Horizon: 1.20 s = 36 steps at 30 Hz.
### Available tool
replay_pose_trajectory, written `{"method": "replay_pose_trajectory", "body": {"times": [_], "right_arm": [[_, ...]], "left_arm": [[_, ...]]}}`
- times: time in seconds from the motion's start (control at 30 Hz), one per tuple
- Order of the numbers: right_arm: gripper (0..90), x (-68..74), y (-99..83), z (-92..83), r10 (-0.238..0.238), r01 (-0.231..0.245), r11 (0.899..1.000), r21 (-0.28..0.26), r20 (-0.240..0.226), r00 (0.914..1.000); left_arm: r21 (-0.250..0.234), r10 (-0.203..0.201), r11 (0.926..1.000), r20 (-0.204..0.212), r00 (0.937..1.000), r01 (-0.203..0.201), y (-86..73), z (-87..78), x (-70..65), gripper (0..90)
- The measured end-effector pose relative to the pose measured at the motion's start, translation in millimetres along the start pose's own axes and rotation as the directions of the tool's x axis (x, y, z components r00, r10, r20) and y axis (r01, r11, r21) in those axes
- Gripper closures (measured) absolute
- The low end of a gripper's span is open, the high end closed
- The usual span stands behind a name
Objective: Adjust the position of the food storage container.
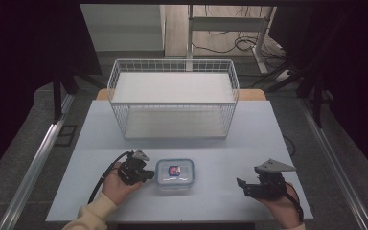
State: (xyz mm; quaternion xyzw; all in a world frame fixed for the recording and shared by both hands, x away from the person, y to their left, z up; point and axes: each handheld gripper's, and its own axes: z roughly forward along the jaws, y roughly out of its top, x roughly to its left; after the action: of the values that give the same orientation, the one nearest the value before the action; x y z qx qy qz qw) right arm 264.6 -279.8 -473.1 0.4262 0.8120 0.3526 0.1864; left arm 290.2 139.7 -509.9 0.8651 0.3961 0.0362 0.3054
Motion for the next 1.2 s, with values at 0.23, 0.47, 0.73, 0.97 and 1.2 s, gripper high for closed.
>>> {"method": "replay_pose_trajectory", "body": {"times": [0.23, 0.47, 0.73, 0.97, 1.2], "right_arm": [[19.8, -0.2, -0.4, 0.4, 0.002, -0.002, 1.0, 0.001, -0.001, 1.0], [19.9, -0.1, -0.7, 1.0, 0.002, -0.002, 1.0, 0.002, -0.002, 1.0], [19.9, -0.5, -1.3, -0.2, -0.001, 0.001, 1.0, -0.013, 0.001, 1.0], [19.9, 1.5, -0.4, -0.9, 0.034, -0.035, 0.999, -0.039, -0.026, 0.9991], [19.9, 3.6, -1.4, 2.3, 0.027, -0.028, 0.999, -0.026, -0.042, 0.9987]], "left_arm": [[0.004, 0.02, 0.9998, 0.019, 0.9996, -0.02, 10.1, 8.0, -7.9, 90.0], [-0.001, 0.013, 0.9999, 0.021, 0.9997, -0.013, 10.8, 9.6, -6.6, 90.0], [-0.087, -0.033, 0.9957, -0.003, 0.9994, 0.033, -6.5, -17.5, 5.7, 89.7], [-0.205, -0.138, 0.9727, -0.135, 0.9812, 0.109, -21.6, -38.6, 7.8, 36.8], [-0.142, -0.178, 0.9764, -0.099, 0.9791, 0.163, -26.8, -37.7, 12.6, 25.9]]}}
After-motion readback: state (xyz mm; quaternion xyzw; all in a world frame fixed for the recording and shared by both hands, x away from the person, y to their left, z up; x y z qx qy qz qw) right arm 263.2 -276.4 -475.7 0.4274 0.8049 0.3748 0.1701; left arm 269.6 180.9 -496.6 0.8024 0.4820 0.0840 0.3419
